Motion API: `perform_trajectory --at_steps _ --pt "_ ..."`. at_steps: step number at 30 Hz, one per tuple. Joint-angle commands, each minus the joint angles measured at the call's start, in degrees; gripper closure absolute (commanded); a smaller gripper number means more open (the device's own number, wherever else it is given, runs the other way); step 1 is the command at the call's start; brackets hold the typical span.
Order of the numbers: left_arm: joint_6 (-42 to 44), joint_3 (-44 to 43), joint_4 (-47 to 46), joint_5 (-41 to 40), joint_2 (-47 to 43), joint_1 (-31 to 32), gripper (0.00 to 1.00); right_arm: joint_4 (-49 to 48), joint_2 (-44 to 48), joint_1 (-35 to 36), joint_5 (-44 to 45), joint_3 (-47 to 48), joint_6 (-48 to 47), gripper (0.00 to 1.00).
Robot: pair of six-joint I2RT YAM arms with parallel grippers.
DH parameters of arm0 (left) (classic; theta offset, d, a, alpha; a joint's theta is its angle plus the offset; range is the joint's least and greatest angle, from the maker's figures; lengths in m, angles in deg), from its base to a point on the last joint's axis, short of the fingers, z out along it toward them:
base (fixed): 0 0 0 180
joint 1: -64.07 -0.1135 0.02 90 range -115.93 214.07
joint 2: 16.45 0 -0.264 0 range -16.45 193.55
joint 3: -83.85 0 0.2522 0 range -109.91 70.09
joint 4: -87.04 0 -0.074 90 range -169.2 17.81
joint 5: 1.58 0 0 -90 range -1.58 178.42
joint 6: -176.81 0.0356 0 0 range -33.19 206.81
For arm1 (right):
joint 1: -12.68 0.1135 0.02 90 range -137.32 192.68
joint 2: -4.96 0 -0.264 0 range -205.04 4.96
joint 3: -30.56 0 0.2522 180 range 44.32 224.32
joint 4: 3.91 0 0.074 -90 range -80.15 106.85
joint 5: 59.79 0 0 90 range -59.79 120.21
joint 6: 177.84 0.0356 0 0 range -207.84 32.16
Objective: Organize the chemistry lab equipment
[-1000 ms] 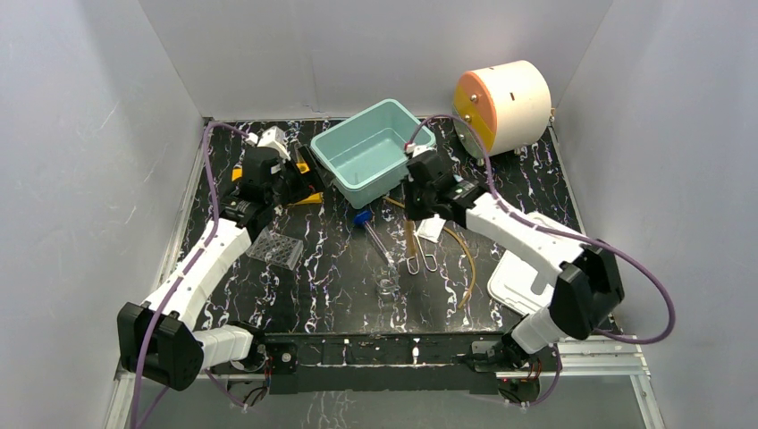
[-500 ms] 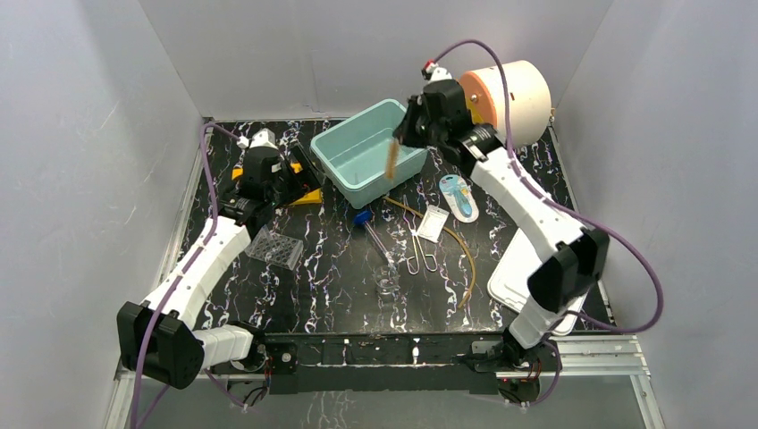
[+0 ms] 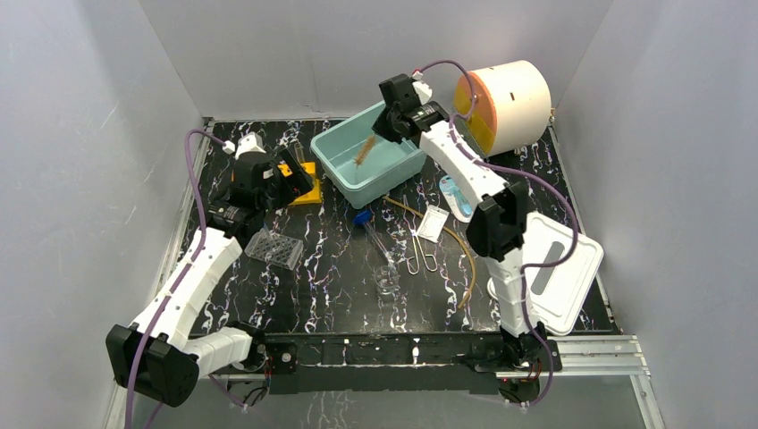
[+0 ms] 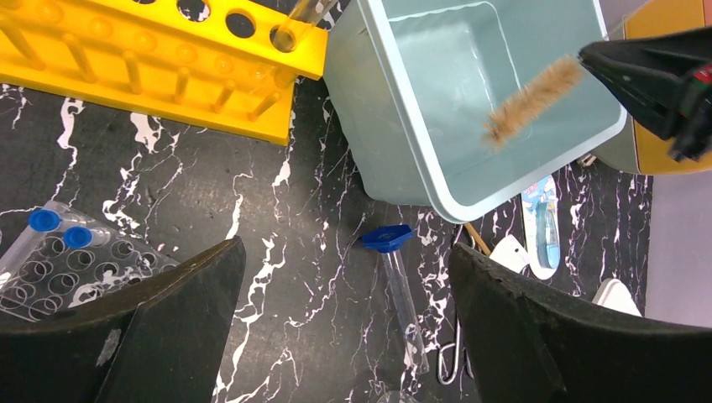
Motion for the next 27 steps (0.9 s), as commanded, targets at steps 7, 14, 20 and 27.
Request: perform_trajectory --at_steps 7,14,20,27 --pt "2.2 0.2 1.2 -3.3 -1.8 0.0 0.1 17.6 -10.2 0.7 10.8 14.9 12.6 1.0" --pt "3.9 0.3 0.9 -4.3 -1.2 0.1 0.09 19.4 -15.5 0.8 12.9 18.2 12.4 1.0" --pt "5.1 0.4 1.6 -5.5 -1.7 0.1 0.09 19.9 -20.6 0.6 15.2 22.2 11.4 1.0" --pt "4.7 1.4 2.3 -5.9 -2.4 0.1 0.09 23.6 -22.5 0.4 17.3 22.5 15.5 1.0"
